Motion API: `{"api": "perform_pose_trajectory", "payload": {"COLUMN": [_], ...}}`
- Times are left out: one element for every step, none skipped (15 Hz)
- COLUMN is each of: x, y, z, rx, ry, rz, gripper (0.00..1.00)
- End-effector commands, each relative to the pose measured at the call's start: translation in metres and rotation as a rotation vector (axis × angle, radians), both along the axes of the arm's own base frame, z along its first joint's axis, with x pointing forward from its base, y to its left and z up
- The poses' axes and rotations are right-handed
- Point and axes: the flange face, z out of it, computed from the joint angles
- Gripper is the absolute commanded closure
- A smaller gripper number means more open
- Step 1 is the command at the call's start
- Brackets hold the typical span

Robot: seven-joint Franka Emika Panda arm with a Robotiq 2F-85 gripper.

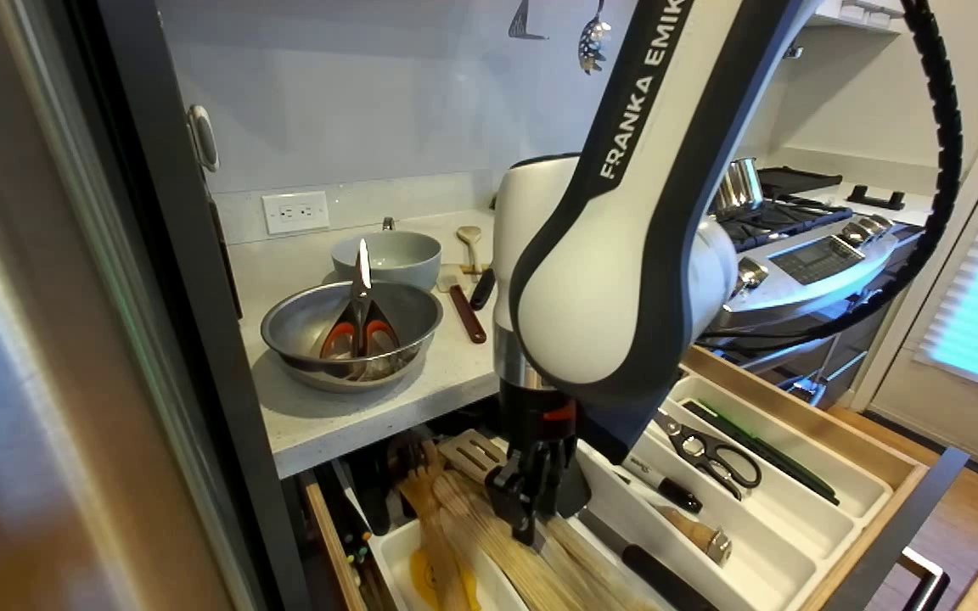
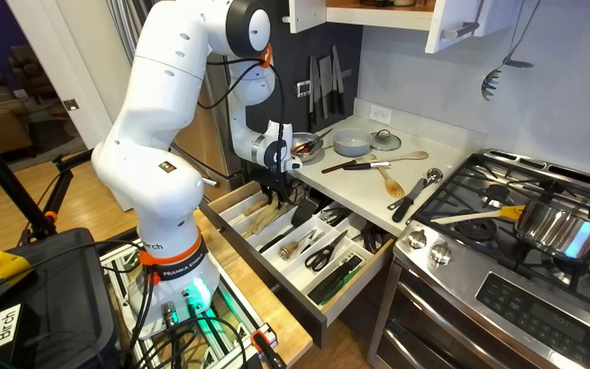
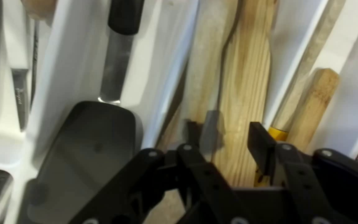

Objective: Put the brown spatula in the drawer

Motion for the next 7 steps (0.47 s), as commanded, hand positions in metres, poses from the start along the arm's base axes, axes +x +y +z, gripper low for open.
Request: {"api": "perform_pose_trajectory", "payload": {"x": [0.0,-0.001,-0.001,0.004,0.006,0.007,0.007], "y": [0.015,0.015,0.011,0.02,0.02,0.019,0.018], "z": [0.023,0.034,0.05,0.022,0.032,0.041,0.046], "rx": [0.009,0.019,0.002,0.025,0.023,0.022,0.02], "ry": [-0.007,-0.019,-0.05,-0.031,-0.046,-0.056,-0.06], "rz": [0.057,0.08,0.114,0.063,0.076,0.083,0.089], "gripper": [0.21,0.15,0.06,0.24,0.17,0.09,0.06]}}
